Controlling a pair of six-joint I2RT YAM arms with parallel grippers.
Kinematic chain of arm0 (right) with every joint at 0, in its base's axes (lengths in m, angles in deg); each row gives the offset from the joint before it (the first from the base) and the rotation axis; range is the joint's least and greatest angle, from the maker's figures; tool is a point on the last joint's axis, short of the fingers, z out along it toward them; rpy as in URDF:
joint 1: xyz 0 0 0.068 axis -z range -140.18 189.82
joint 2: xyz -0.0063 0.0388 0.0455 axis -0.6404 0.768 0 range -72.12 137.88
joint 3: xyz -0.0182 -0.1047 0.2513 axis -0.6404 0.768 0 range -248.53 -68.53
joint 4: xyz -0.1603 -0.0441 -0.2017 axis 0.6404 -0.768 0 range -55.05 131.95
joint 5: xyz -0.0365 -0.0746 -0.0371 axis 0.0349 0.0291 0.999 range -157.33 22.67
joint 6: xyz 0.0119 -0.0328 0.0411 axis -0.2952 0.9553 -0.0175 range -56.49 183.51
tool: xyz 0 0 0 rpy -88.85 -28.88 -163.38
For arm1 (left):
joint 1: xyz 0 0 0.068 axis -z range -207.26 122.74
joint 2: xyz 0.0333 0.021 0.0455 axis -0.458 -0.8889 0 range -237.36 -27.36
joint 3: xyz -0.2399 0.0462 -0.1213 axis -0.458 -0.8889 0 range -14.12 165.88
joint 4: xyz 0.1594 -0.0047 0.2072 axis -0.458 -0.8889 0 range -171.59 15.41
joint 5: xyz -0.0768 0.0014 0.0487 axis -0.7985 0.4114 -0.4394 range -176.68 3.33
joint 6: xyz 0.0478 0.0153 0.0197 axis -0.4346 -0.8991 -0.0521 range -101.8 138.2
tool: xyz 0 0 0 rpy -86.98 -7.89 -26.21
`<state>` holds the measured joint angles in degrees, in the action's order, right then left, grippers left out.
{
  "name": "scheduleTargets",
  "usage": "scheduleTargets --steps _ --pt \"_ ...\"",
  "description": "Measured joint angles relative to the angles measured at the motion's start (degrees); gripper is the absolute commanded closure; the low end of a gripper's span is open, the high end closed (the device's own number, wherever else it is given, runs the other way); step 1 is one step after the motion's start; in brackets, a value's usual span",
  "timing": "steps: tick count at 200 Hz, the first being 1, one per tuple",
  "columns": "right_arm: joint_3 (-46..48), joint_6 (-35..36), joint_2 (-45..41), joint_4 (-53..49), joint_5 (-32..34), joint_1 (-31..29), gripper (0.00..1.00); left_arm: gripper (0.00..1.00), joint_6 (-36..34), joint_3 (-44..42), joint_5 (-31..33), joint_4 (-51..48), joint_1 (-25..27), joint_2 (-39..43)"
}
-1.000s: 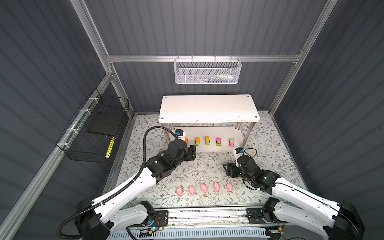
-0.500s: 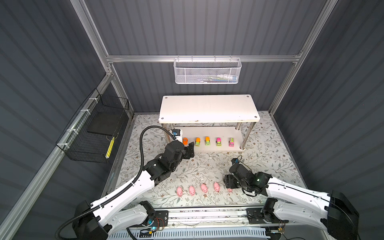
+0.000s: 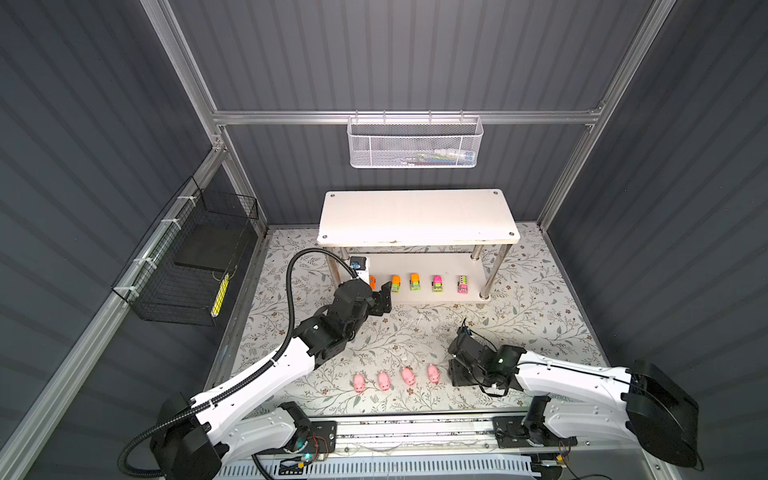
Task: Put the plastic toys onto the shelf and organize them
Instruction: 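Lower the right gripper and close it on a pink pig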
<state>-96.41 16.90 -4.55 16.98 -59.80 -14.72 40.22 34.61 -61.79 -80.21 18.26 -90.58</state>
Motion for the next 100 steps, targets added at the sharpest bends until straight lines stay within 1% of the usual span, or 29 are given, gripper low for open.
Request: scheduleTargets --steps 39,78,100 --pt "-0.31 -0.11 0.63 -0.42 0.39 -0.15 0.59 0.13 0.0 -0.66 -0.46 0.87 -0.9 -0.7" --pt "-0.85 -0.57 0.66 -2.29 1.05 -0.76 0.65 0.13 0.0 -0.66 -1.75 1.84 -2.14 -1.88" --pt "-1.6 -0.98 -0.74 -4.59 2.12 -0.92 0.66 0.14 0.02 -0.66 -2.67 2.1 -3.23 -2.32"
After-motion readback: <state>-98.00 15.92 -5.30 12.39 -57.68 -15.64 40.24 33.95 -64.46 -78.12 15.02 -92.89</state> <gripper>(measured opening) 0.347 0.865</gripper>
